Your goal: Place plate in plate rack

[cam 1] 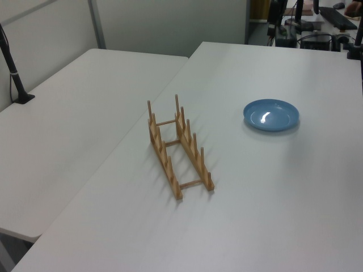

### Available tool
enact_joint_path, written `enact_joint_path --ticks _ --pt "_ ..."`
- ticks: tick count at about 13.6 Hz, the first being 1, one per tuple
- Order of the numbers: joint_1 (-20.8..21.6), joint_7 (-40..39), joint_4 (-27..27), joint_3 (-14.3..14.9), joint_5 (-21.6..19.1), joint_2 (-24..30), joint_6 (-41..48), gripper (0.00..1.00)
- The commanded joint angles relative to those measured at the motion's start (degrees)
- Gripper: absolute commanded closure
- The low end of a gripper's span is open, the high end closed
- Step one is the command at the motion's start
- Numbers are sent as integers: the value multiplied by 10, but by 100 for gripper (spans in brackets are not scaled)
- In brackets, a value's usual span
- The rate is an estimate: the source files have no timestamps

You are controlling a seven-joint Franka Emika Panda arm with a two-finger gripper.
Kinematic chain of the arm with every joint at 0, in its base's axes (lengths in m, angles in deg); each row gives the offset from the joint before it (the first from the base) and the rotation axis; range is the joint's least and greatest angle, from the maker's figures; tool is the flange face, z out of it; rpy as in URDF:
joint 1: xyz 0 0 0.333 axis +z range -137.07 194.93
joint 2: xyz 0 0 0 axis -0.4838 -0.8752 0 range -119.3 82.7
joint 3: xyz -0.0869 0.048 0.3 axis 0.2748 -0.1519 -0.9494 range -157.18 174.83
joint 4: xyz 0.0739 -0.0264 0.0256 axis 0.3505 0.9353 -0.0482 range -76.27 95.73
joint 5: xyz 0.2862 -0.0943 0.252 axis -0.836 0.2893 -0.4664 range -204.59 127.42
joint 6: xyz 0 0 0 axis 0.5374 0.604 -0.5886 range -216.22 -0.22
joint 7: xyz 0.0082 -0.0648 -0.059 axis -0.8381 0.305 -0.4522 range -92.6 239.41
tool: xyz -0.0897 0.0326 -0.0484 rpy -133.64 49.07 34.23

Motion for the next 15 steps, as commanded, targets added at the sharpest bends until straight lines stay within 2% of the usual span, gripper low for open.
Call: enact_joint_path --ticks 1,9,11,13,15 --pt "7 -14 12 8 -5 8 -14 0" --pt "2 -27 12 9 -6 8 -13 0" --pt "-6 -96 14 11 -5 9 -9 0" --pt "-21 -205 15 10 0 10 7 0" --pt "-32 -261 22 11 2 9 15 0"
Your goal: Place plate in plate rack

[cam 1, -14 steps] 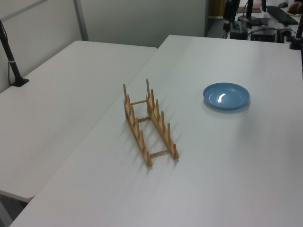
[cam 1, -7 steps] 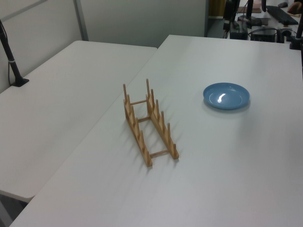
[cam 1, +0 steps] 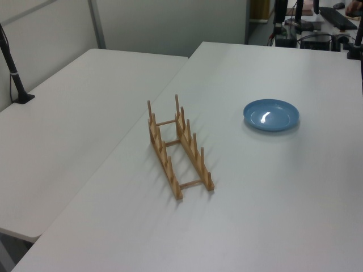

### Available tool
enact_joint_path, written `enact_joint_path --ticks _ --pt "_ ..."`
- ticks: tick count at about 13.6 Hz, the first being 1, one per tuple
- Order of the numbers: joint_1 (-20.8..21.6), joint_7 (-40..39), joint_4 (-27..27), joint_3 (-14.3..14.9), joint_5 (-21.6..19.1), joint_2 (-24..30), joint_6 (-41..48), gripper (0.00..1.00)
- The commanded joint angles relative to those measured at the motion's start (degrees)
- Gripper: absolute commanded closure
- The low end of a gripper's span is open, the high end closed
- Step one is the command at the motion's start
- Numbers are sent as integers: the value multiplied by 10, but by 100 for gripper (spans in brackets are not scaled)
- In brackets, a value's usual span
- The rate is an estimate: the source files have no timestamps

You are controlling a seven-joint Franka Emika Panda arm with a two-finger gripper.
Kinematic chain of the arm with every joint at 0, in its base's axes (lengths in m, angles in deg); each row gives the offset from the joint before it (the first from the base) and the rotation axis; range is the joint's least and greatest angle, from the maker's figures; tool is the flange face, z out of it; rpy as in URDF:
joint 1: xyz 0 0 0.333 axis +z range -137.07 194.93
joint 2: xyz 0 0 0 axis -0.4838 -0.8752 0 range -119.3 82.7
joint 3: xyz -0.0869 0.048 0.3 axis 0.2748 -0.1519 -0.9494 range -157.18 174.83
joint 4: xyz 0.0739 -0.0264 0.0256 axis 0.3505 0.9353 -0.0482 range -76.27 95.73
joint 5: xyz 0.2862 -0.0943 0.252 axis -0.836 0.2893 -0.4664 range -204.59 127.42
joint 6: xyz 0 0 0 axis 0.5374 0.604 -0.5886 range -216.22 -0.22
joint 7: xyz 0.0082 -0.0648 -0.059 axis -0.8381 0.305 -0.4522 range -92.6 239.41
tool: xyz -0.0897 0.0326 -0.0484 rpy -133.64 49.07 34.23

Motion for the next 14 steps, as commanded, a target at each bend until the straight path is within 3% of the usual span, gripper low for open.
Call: enact_joint_path --ticks 1,4,7,14 --pt "-23 -89 24 5 1 9 11 0" --pt "-41 -102 42 4 34 5 12 0" --pt "-62 -106 66 3 36 -2 -7 0" --pt "-71 -98 227 3 36 -7 -222 0"
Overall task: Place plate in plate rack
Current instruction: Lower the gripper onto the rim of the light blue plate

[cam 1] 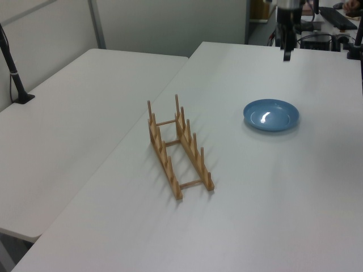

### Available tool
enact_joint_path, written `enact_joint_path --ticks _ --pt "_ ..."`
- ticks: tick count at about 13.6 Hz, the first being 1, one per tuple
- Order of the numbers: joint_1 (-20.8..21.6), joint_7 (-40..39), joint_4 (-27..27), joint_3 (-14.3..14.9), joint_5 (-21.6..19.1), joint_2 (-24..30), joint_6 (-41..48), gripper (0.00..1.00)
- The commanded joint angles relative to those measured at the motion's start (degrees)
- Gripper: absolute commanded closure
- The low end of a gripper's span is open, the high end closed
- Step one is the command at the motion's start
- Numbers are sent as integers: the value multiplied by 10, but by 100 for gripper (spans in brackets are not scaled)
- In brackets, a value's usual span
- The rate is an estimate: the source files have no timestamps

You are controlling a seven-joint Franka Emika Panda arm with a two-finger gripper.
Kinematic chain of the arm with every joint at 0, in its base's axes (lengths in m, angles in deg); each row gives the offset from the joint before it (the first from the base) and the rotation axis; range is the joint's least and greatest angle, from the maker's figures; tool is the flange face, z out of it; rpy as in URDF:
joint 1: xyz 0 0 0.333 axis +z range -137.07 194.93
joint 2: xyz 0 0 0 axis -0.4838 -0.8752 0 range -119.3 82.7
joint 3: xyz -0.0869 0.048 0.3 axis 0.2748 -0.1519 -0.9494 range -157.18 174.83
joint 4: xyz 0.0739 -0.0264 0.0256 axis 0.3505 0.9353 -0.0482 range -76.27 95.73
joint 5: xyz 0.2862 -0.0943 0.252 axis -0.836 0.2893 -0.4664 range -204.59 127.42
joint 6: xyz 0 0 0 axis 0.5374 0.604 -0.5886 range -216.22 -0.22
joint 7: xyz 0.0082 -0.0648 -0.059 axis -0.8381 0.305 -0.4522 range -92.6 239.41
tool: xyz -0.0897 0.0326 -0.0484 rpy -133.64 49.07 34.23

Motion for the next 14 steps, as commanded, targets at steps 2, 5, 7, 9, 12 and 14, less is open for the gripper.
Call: enact_joint_path --ticks 2,5,7,9,12,14 --pt "-1 16 85 0 6 2 -120 1" --pt "-1 60 86 0 6 -33 -167 2" --pt "0 80 100 0 6 -51 -203 2" --pt "0 94 113 0 6 -66 -230 3" --pt "-1 102 116 0 6 -88 -250 6" --pt "0 152 115 0 6 -109 -261 6"
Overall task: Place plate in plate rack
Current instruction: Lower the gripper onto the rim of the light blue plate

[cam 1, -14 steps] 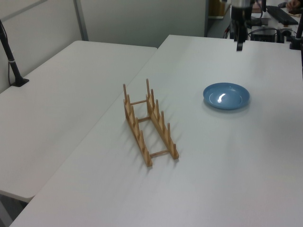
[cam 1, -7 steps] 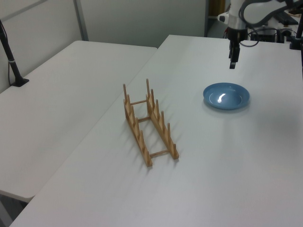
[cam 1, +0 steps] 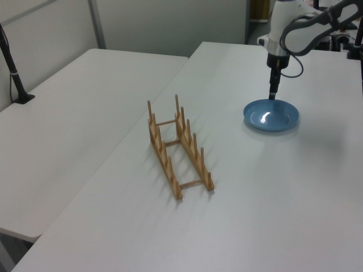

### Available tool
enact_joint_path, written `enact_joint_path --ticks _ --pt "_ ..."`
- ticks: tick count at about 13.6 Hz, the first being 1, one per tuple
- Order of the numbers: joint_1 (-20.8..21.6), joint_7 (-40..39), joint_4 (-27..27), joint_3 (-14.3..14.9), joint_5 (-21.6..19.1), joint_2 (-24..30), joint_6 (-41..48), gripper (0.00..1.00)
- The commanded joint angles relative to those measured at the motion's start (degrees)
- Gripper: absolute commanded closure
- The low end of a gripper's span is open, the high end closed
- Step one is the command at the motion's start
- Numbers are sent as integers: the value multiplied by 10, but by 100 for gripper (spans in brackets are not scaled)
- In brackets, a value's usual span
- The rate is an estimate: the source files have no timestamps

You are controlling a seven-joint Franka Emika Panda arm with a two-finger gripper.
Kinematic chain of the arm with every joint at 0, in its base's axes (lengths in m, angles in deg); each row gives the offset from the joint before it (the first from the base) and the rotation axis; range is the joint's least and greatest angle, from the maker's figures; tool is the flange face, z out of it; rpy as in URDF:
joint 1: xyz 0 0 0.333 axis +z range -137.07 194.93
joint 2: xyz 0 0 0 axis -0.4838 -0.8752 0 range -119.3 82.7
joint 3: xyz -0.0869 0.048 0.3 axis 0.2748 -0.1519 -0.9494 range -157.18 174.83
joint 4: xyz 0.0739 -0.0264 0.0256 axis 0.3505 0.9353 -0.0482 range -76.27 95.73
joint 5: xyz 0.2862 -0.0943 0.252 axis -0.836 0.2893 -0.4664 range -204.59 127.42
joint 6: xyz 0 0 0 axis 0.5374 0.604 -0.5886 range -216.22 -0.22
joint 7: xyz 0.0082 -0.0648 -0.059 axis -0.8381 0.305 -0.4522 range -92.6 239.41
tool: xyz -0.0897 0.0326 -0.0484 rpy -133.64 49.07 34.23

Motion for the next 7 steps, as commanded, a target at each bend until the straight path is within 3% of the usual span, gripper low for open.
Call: enact_joint_path --ticks 1,2,5,7 --pt "1 78 10 0 6 -21 -31 6" --pt "1 81 9 0 7 -23 -32 7" --pt "-8 85 9 0 7 -28 -32 19" --pt "-10 96 8 0 7 -30 -32 35"
